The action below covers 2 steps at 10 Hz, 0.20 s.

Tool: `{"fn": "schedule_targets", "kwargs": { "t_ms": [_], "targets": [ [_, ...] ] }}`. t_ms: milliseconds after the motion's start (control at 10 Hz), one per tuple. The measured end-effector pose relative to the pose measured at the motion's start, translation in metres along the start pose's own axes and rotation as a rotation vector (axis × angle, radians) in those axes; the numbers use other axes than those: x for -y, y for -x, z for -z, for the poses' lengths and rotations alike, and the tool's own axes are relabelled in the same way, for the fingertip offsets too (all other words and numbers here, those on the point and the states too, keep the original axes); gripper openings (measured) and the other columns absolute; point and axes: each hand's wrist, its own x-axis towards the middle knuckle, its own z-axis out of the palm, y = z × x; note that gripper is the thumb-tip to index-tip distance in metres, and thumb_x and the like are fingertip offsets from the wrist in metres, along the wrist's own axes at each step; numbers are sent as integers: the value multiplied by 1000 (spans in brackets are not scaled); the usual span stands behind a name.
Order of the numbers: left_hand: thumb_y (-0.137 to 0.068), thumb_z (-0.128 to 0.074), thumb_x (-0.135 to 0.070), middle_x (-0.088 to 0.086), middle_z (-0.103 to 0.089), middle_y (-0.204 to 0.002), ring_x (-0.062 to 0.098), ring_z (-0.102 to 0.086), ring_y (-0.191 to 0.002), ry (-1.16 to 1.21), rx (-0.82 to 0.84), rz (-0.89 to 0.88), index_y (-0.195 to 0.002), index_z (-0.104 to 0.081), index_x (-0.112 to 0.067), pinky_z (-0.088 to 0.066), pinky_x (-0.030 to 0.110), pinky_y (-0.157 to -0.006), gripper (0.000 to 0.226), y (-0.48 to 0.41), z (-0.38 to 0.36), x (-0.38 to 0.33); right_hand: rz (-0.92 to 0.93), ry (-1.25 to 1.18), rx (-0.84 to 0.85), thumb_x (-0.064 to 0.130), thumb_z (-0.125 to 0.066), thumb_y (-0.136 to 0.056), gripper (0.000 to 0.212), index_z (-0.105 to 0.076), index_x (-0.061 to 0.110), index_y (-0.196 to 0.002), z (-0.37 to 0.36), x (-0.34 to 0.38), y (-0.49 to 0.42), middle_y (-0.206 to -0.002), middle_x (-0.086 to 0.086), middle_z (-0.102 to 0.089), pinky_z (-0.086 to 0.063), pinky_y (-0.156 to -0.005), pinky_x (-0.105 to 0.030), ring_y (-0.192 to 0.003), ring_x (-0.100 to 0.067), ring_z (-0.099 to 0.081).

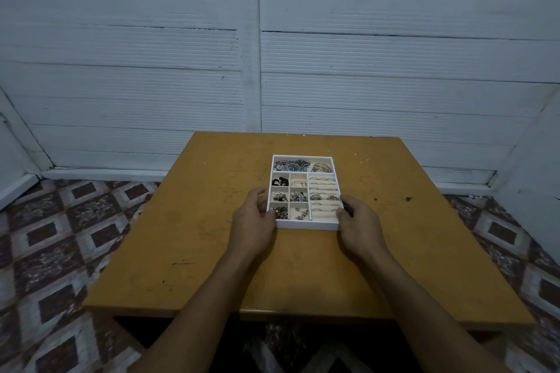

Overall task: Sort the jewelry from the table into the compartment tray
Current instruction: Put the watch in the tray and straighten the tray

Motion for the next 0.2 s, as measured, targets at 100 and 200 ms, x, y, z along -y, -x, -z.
{"fn": "schedule_targets", "kwargs": {
  "t_ms": [100,200],
  "targets": [
    [-89,-58,-5,2,-61,-129,5,-55,-111,16,-8,-31,-138,-45,-16,-43,8,-84,52,20,10,-1,-7,-76,21,10,-49,-96,36,-54,18,-131,7,8,19,-126,0,-63,-47,-94,-27,-113,-13,-58],
    [-89,-58,-7,-1,-62,-125,8,-57,-114,35,-11,-70,-134,-50,-18,-44,19,-93,47,40,16,-3,17,-75,20,11,-52,-94,39,-52,21,-131,11,8,39,-128,3,-61,-46,-95,-27,-113,-9,-55]
  ]
}}
